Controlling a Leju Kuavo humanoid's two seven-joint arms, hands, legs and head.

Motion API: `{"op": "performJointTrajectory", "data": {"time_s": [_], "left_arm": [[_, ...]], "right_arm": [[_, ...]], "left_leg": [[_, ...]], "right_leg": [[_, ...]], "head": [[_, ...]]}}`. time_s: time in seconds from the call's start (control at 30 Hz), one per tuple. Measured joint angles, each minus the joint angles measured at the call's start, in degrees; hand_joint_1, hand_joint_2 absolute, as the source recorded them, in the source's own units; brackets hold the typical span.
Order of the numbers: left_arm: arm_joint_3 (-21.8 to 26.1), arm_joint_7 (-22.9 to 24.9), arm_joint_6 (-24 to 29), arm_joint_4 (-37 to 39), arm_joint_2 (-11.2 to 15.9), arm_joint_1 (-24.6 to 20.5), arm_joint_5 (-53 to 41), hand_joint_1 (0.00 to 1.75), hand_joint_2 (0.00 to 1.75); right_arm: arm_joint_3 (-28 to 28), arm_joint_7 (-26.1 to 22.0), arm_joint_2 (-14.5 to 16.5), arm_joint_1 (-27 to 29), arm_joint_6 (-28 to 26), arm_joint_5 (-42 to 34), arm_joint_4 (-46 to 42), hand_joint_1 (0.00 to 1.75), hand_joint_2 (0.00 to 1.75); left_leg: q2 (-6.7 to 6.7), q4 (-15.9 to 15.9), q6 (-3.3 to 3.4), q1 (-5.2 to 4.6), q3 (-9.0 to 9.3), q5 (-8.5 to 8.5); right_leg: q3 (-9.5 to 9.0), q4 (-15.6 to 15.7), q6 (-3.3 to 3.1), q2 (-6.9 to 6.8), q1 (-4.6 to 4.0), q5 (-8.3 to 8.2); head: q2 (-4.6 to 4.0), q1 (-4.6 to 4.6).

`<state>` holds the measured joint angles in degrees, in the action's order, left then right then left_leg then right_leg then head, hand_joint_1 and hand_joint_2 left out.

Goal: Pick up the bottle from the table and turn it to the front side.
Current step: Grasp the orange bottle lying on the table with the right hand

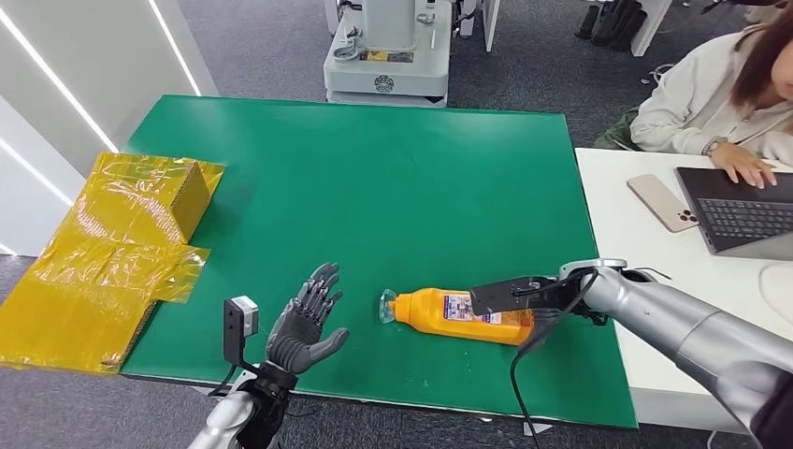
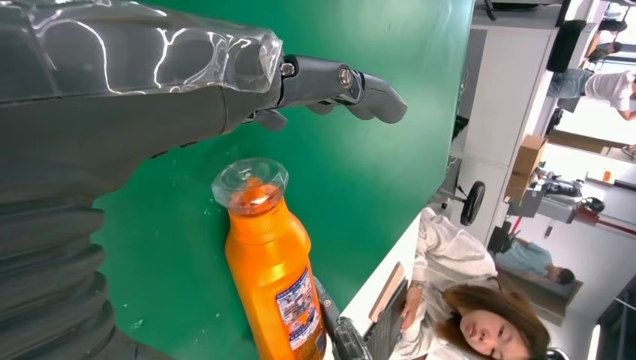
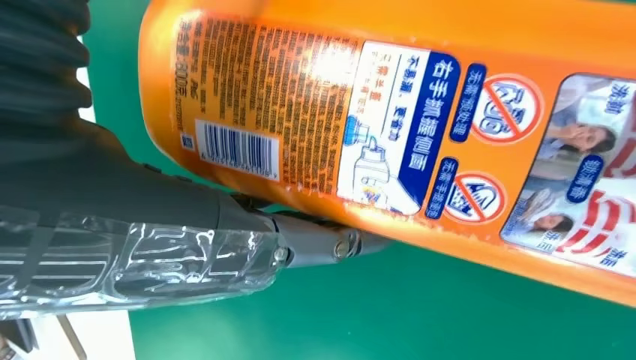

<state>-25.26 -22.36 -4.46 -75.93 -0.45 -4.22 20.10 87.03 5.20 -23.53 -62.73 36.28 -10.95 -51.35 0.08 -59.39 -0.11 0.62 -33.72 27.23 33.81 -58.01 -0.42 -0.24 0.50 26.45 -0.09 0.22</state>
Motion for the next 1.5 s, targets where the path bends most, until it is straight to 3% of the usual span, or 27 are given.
{"op": "performJointTrajectory", "data": {"time_s": [0.23,0.27,0.37,0.4,0.67,0.87,1.0,1.13,1.27,1.5], "left_arm": [[0.14,-0.11,0.15,-0.13,-0.05,0.19,-0.57,0.00,1.75],[0.16,-0.16,0.21,-0.16,-0.06,0.26,-0.62,0.00,1.75],[0.30,-0.63,0.89,-0.57,-0.08,0.99,-0.96,0.00,1.75],[0.41,-0.86,1.17,-0.79,-0.08,1.42,-1.14,0.00,1.75],[1.40,-1.72,1.55,-1.54,-0.04,3.58,-2.09,0.00,1.75],[1.41,-1.77,1.49,-1.54,-0.11,3.63,-2.09,0.00,1.75],[1.41,-2.12,2.12,-1.55,-0.16,3.88,-2.58,0.00,1.75],[1.41,-3.21,4.61,-1.87,-0.20,4.10,-5.54,0.00,1.75],[1.41,-3.98,7.25,-2.43,-0.20,4.11,-9.06,0.00,1.75],[1.39,-4.24,9.39,-4.06,-0.18,4.05,-11.96,0.00,1.75]], "right_arm": [[0.32,-0.71,-0.10,1.01,-3.53,4.77,-0.18,0.00,1.75],[0.33,-0.83,-0.11,1.33,-4.61,5.94,-0.34,0.30,1.75],[0.36,-1.24,-0.63,3.00,-10.04,12.38,-1.61,1.60,1.75],[0.34,-1.30,-1.05,3.74,-12.18,14.94,-2.31,1.73,1.75],[-2.29,-1.31,-3.63,9.41,-22.53,27.80,-6.24,1.75,1.75],[-5.74,-1.29,-3.63,12.83,-24.66,30.09,-6.36,1.75,1.75],[-9.22,-2.56,-3.76,15.03,-25.52,27.22,-6.44,1.75,1.75],[-15.30,-5.28,-4.24,19.58,-29.31,18.56,-7.02,1.75,1.75],[-24.06,-10.03,-4.51,27.58,-35.58,10.71,-9.18,1.75,1.75],[-36.48,-16.55,-3.82,42.63,-46.97,8.41,-16.43,1.75,1.75]], "left_leg": [[0.01,0.01,0.00,0.01,0.04,0.00],[0.02,0.01,0.00,0.01,0.06,0.00],[0.01,0.00,0.00,0.01,0.11,0.00],[0.00,0.00,0.00,0.01,0.12,0.00],[0.06,0.00,0.11,0.02,0.42,0.08],[0.09,0.00,0.17,0.01,0.76,0.11],[0.09,-0.01,0.17,0.02,0.89,0.11],[0.07,-0.01,0.19,0.04,0.88,0.12],[0.03,0.00,0.22,0.03,0.82,0.14],[-0.10,0.02,0.25,0.03,0.58,0.17]], "right_leg": [[-0.03,-0.01,0.00,0.01,0.00,0.00],[-0.05,-0.01,0.00,0.01,0.00,0.00],[-0.10,0.00,0.00,0.01,-0.01,0.00],[-0.11,0.01,0.01,0.00,-0.01,0.01],[-0.46,0.09,0.04,0.03,-0.07,0.02],[-0.79,0.11,0.05,0.05,-0.07,0.01],[-0.92,0.13,0.05,0.06,-0.09,0.01],[-0.95,0.17,0.05,0.04,-0.11,0.01],[-0.93,0.19,0.07,-0.01,-0.11,0.02],[-0.77,0.18,0.17,-0.17,-0.11,0.11]], "head": [[0.00,0.00],[0.00,0.00],[0.00,-0.01],[0.00,-0.01],[0.00,0.00],[0.00,0.01],[0.00,-0.01],[0.01,0.01],[0.00,-0.01],[0.00,0.00]]}}
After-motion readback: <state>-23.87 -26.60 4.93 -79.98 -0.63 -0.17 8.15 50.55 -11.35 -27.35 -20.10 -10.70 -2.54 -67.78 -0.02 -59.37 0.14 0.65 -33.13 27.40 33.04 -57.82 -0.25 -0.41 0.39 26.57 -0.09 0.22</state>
